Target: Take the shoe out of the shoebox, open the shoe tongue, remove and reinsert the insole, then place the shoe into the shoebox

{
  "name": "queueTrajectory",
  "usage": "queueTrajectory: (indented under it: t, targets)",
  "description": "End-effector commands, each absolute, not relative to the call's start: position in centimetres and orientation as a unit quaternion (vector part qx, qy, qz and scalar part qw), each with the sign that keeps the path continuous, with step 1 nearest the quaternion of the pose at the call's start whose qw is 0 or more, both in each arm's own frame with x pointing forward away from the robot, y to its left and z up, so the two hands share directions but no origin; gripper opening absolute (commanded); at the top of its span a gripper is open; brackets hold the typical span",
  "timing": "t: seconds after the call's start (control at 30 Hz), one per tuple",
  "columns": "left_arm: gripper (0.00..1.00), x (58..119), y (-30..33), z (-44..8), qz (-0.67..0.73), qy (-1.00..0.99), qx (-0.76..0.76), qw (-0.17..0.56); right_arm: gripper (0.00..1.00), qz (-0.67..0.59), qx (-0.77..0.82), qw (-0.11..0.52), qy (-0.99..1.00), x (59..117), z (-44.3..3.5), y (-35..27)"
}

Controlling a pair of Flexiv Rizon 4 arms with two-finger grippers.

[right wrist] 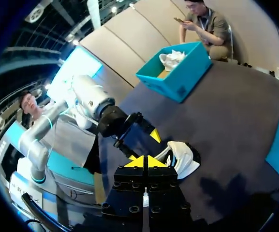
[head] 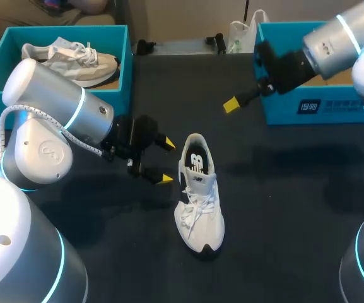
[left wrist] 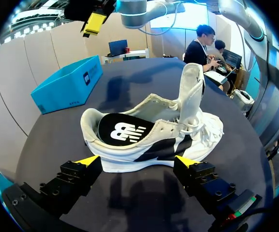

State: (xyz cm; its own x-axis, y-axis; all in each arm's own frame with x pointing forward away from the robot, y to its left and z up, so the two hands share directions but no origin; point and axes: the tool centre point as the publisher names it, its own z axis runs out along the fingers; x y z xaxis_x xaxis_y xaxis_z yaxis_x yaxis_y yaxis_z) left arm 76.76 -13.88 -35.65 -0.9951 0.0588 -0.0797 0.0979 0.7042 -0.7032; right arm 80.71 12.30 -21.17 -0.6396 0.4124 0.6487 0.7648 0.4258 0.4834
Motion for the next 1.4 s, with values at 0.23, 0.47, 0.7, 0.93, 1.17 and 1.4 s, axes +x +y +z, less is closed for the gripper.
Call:
queueTrajectory:
  t: [0.23, 0.47, 0.7, 0.93, 1.17, 1.4]
  targets:
    - [1.0, 76.7, -14.0, -35.6, -0.379, 0.924, 0.042, 0.026, 0.0, -0.276, -0.431, 0.102, -0.853, 80.4, -19.5, 12.7]
    - [1.0, 76.7, -14.0, -35.6, -0.379, 0.924, 0.042, 0.026, 0.0, -0.245, -0.441, 0.041, -0.863, 80.1, -20.2, 13.2]
    - [1.0, 76.7, -14.0, -35.6, -0.379, 0.924, 0.042, 0.026, 0.0, -0.217, -0.458, 0.014, -0.862, 79.8, -21.3, 13.8]
    - [1.0, 76.3, -13.1, -32.6, -0.379, 0.92, 0.095, 0.009, 0.0, -0.217, -0.458, 0.014, -0.862, 79.8, -21.3, 13.8]
    - [1.0, 76.6, -11.0, -29.2, -0.369, 0.919, 0.138, 0.006, 0.0, -0.217, -0.458, 0.014, -0.862, 79.8, -21.3, 13.8]
    - [1.0, 77.6, -8.4, -27.2, -0.351, 0.922, 0.162, 0.016, 0.0, -0.217, -0.458, 0.014, -0.862, 79.8, -21.3, 13.8]
